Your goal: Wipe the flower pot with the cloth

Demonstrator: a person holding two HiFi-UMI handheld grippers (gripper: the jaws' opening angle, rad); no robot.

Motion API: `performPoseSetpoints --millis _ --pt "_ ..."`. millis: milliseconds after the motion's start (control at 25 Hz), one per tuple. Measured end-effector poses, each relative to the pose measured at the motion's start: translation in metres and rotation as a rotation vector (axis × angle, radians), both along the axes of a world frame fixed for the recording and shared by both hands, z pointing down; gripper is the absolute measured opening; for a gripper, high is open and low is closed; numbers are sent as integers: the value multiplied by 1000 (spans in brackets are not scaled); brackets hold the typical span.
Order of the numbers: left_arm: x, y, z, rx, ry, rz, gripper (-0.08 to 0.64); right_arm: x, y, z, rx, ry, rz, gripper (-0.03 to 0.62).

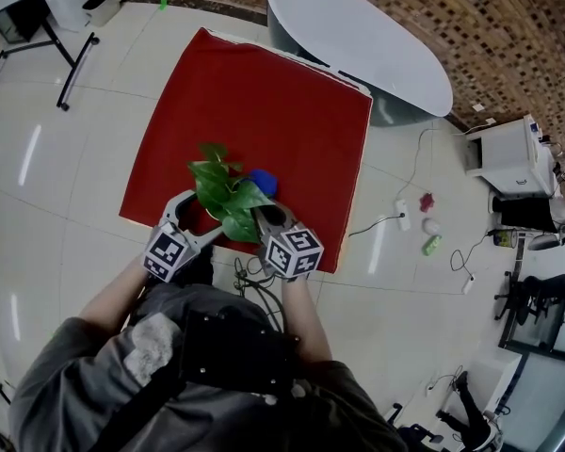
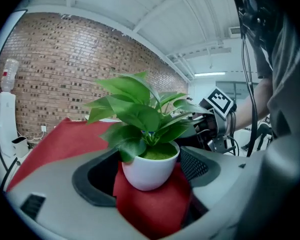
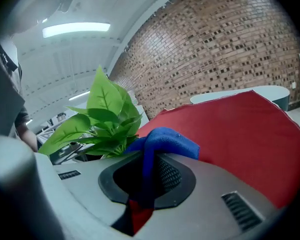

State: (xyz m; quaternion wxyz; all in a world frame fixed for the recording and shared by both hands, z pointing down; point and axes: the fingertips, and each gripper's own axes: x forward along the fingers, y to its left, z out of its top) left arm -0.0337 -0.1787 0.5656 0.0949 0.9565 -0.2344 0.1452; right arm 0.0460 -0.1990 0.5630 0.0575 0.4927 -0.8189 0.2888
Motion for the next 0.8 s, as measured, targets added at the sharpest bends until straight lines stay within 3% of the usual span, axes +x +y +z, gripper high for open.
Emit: performPoseSetpoints --millis 240,520,800 --pt "21 -22 -9 -39 7 85 410 15 -26 8 -63 6 -12 56" --pt "25 -20 -3 -47 24 205 411 16 -20 38 -94 125 -29 57" --pt "25 -18 -5 -59 29 286 413 15 -10 38 -90 121 -17 57"
